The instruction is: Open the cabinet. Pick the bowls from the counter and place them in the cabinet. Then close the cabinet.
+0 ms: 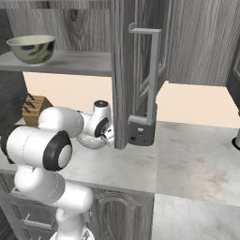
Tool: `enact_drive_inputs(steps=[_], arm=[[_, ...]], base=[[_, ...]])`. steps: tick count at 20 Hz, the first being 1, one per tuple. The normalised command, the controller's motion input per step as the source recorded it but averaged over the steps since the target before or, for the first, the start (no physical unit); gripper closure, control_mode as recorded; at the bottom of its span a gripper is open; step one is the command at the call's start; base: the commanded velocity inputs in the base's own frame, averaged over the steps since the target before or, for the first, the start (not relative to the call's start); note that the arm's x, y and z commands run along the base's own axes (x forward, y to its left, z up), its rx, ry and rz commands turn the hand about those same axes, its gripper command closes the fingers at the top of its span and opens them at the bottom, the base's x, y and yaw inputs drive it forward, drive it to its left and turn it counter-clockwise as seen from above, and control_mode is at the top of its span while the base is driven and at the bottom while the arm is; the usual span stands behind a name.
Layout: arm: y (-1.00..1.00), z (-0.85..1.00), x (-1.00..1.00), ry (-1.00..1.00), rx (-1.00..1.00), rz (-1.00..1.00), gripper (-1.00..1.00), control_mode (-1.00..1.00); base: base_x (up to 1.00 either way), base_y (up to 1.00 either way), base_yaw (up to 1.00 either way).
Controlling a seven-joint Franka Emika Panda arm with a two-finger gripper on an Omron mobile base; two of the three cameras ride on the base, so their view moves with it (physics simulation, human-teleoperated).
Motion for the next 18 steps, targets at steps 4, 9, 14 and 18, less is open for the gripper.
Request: enact_drive_inputs(steps=[4, 9, 14, 18], arm=[[0.36, -0.12, -0.35, -0.05, 0.00, -0.03, 1.00, -1.00], [0.37, -0.05, -0.53, -0.01, 0.00, -0.11, 1.00, -1.00], [0.00, 0.17, -0.54, 0.00, 0.00, -0.17, 1.00, -1.00], [-0.23, 0.37, -0.49, 0.00, 0.05, -0.10, 1.00, -1.00]], base=[[0.00, 0.00, 0.00], [0.00, 0.00, 0.00], [0.00, 0.00, 0.00], [0.00, 0.00, 0.00]])
